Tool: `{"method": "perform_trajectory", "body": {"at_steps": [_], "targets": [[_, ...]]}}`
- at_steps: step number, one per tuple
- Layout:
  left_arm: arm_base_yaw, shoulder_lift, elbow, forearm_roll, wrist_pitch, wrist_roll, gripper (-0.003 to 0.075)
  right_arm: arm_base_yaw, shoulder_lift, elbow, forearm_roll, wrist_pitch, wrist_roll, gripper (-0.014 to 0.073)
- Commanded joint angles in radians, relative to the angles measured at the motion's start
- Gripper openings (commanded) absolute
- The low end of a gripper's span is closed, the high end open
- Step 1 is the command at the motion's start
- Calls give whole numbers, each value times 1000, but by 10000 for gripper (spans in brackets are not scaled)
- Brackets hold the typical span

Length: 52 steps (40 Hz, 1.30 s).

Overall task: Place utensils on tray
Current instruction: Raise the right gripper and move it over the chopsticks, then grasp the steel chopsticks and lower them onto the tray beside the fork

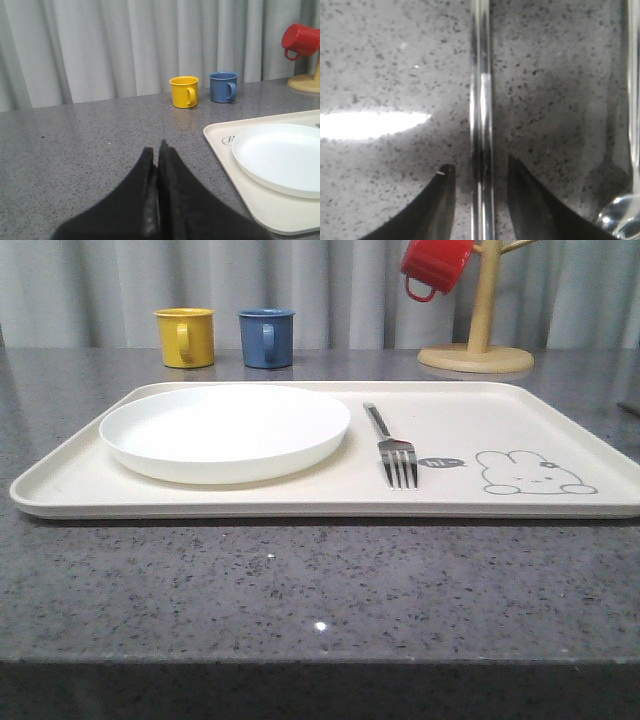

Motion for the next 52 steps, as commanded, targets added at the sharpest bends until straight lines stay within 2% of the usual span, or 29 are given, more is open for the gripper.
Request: {"method": "perform_trajectory", "body": {"at_steps": [1,11,17,21,28,32,42,52], "targets": [[1,13,-28,-9,-84,-5,-18,-13,-21,-23,-1,-26,-6,290],[1,13,-28,-9,-84,-5,-18,-13,1,-23,5,-27,-6,280],[1,13,-28,-9,-84,-5,-18,-13,1,-23,5,-22,-6,112],[1,13,-28,-9,-84,-5,-18,-13,-3,-23,5,-22,0,42],[1,13,-28,-9,-84,-5,-18,-13,-63,-27,9,-17,25,36],[1,13,-28,-9,-84,-5,-18,-1,-114,-52,21,33,53,36],[1,13,-28,-9,-84,-5,-18,149,-166,-136,21,150,178,36],[1,13,-28,-9,-84,-5,-18,393,-132,-147,21,81,316,36]]}}
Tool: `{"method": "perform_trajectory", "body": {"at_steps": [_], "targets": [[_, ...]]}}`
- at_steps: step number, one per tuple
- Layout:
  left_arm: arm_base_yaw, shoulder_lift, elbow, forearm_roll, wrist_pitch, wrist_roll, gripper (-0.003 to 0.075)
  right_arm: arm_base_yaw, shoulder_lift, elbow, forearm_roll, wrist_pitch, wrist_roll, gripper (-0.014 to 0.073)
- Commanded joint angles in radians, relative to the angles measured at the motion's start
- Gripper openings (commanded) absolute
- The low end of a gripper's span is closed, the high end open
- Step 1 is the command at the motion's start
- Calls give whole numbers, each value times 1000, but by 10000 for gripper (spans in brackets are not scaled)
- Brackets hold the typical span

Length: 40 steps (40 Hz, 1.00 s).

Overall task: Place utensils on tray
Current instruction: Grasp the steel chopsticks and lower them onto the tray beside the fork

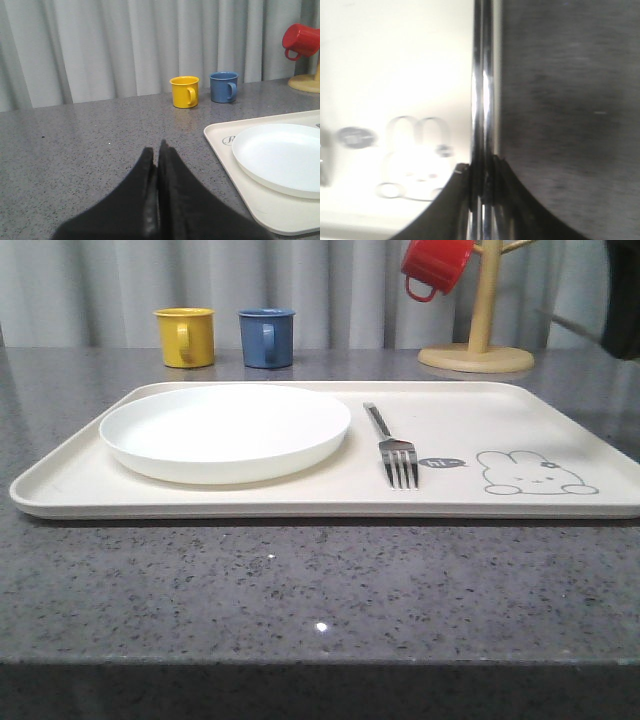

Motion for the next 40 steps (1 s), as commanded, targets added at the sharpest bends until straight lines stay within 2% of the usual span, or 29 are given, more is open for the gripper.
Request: {"method": "perform_trajectory", "body": {"at_steps": [1,7,15,40], "targets": [[1,13,-28,-9,-84,-5,-18,70,-7,-38,0,-54,51,36],[1,13,-28,-9,-84,-5,-18,131,72,-77,0,-55,105,36],[1,13,-28,-9,-84,-5,-18,137,145,-106,10,-60,173,36],[1,13,-28,-9,-84,-5,-18,138,208,-106,58,-126,188,36]]}}
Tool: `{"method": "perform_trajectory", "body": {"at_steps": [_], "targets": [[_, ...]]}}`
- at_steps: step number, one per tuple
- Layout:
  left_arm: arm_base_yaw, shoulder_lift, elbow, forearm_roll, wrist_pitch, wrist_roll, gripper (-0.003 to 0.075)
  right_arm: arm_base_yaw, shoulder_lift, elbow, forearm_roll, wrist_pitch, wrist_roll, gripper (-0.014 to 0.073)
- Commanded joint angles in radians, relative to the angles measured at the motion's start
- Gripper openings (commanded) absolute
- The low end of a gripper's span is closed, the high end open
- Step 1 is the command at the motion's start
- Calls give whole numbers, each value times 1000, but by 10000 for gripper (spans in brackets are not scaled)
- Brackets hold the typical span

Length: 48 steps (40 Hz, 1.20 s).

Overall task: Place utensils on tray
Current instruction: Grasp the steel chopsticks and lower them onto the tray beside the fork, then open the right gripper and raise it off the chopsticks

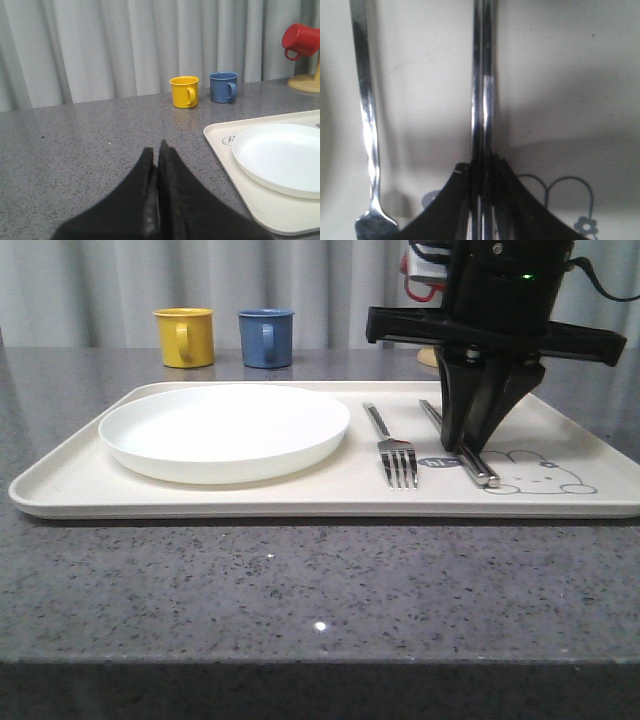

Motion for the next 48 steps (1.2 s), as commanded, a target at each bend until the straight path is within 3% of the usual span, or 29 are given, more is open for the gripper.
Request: {"method": "perform_trajectory", "body": {"at_steps": [1,15,27,38,48], "targets": [[1,13,-28,-9,-84,-5,-18,-1,-46,-31,3,-28,-1,37],[1,13,-28,-9,-84,-5,-18,-1,-46,-31,6,-8,-1,148],[1,13,-28,-9,-84,-5,-18,-1,-50,-31,20,-2,-1,310],[1,13,-28,-9,-84,-5,-18,-19,-111,-47,0,35,-59,315],[1,13,-28,-9,-84,-5,-18,-189,-191,-77,-2,153,-249,315]]}}
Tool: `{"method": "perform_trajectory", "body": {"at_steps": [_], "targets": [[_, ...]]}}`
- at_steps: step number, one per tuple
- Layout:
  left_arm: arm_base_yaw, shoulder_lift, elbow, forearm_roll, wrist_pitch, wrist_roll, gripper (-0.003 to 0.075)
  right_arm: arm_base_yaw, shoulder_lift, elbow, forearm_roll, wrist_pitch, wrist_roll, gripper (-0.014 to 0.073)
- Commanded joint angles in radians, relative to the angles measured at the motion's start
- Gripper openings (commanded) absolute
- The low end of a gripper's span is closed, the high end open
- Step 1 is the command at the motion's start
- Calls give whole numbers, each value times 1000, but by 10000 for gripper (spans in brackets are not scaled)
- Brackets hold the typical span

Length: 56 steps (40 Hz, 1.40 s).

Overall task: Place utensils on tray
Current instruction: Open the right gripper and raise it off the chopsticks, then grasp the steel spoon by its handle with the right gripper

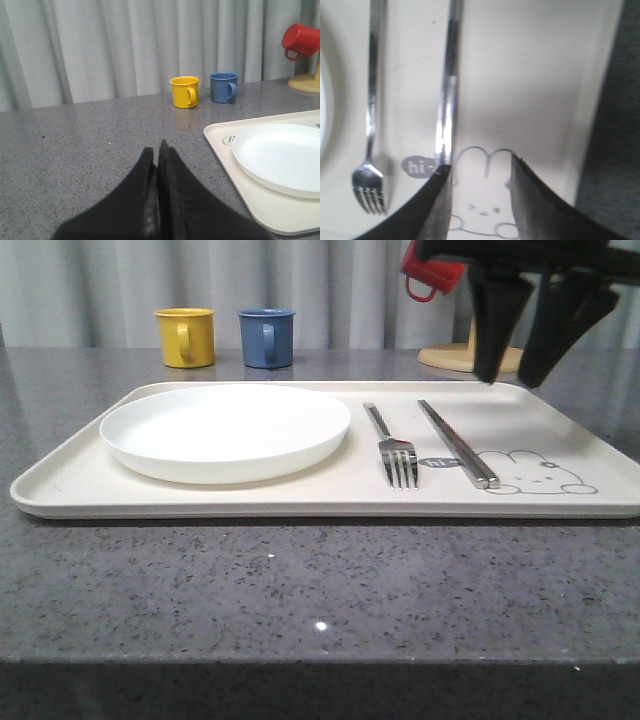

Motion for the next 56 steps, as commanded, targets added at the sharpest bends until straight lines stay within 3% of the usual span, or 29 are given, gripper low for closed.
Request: {"method": "perform_trajectory", "body": {"at_steps": [1,11,20,34,56], "targets": [[1,13,-28,-9,-84,-5,-18,-96,-74,-32,-15,50,-98,315],[1,13,-28,-9,-84,-5,-18,-407,-87,-32,-16,128,-294,315],[1,13,-28,-9,-84,-5,-18,-540,-63,-32,-16,83,-432,315],[1,13,-28,-9,-84,-5,-18,-564,50,-32,-48,-10,-439,315],[1,13,-28,-9,-84,-5,-18,-564,127,-32,-38,-29,-439,305]]}}
